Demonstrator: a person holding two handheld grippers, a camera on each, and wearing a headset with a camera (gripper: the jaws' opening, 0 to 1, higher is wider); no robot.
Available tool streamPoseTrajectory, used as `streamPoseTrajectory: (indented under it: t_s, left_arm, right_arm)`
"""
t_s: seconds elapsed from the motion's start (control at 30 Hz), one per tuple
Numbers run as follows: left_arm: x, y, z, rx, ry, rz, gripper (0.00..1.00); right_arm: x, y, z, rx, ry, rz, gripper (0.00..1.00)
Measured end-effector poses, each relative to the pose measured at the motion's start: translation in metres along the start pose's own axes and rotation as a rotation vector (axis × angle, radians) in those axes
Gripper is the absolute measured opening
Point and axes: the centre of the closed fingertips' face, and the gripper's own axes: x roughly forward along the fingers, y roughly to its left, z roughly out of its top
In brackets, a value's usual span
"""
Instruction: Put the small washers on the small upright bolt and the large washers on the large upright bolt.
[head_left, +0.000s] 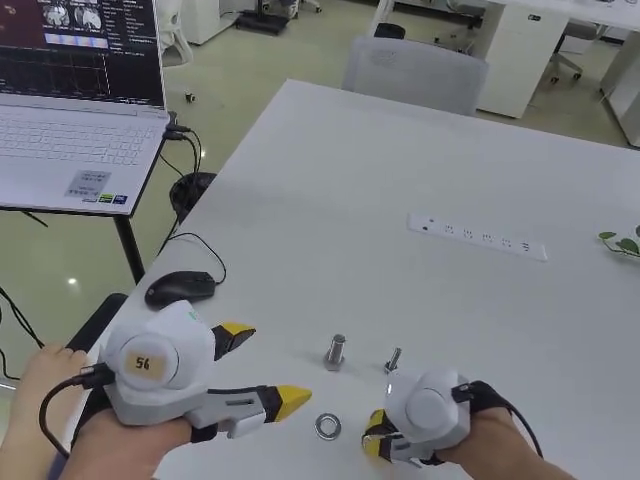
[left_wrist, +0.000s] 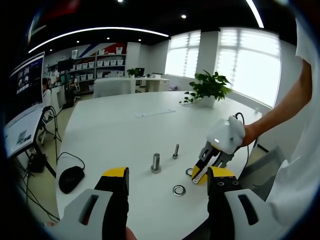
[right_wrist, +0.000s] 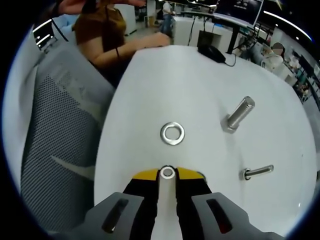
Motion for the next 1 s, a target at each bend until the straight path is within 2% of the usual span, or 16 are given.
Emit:
streamPoseTrajectory:
  t_s: [0.17, 0.33, 0.53, 0.73, 1.0]
  left_arm:
    - [-0.001, 0.001, 0.000, 0.000, 0.000, 0.002, 0.63]
    - [-0.001, 0.001, -0.001, -0.002, -0.001, 0.001, 0.63]
    - [0.000, 0.001, 0.000, -0.002, -0.003, 0.001, 0.63]
    - [0.002, 0.000, 0.001, -0.002, -0.005, -0.004, 0.63]
    - [0.003, -0.002, 0.001, 0.001, -0.002, -0.010, 0.63]
  right_arm:
    - [-0.006, -0.004, 0.003, 0.018, -0.021, -0.018, 0.13]
    - [-0.019, -0.016, 0.005, 0.048, -0.047, -0.061, 0.13]
    - [-0.040, -0.038, 0.002, 0.100, -0.073, -0.132, 0.13]
    - [-0.064, -0.067, 0.002, 0.136, -0.090, -0.207, 0.13]
    - [-0.079, -0.097, 0.009, 0.149, -0.104, -0.261, 0.13]
